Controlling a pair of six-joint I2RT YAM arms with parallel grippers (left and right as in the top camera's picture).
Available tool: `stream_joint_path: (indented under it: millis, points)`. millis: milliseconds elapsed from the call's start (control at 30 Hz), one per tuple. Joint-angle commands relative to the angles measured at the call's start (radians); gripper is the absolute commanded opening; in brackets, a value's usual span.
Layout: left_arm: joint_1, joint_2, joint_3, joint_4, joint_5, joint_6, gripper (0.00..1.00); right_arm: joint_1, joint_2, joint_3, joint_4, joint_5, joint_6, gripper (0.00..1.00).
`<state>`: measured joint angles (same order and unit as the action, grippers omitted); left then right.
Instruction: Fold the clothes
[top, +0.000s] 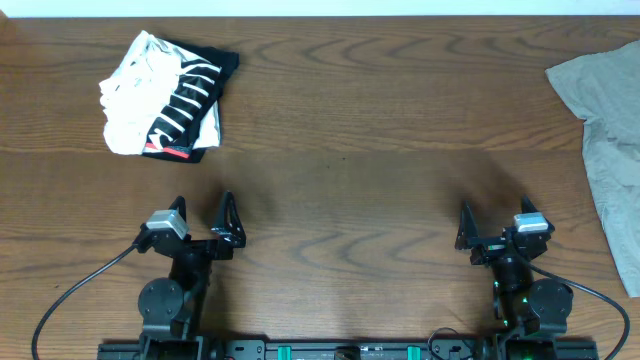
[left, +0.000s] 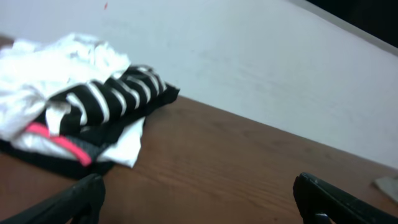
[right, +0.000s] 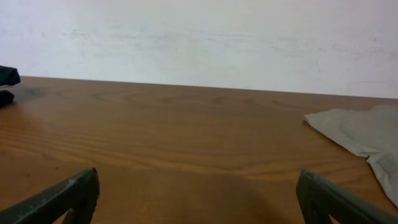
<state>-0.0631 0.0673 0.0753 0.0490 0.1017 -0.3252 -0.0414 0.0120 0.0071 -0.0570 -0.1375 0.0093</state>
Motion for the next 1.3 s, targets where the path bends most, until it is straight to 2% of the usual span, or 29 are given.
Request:
stream_joint_path:
  millis: [0,333,733,1267]
  points:
    - [-0.006,-0.032,-0.007,-0.001,0.034,0.112,0.98,0.009,-0.007,-0.002,-0.004,0.003,-0.018,0.99]
    - [-0.006,-0.066,-0.071,-0.050,0.087,0.172,0.98,0.009,-0.007,-0.002,-0.004,0.003,-0.018,0.99]
    - [-0.006,-0.066,-0.071,-0.097,0.152,0.402,0.98,0.009,-0.007,-0.002,-0.004,0.003,-0.018,0.99]
    - [-0.006,-0.066,-0.071,-0.097,0.152,0.403,0.98,0.009,-0.007,-0.002,-0.004,0.003,-0.018,0.99]
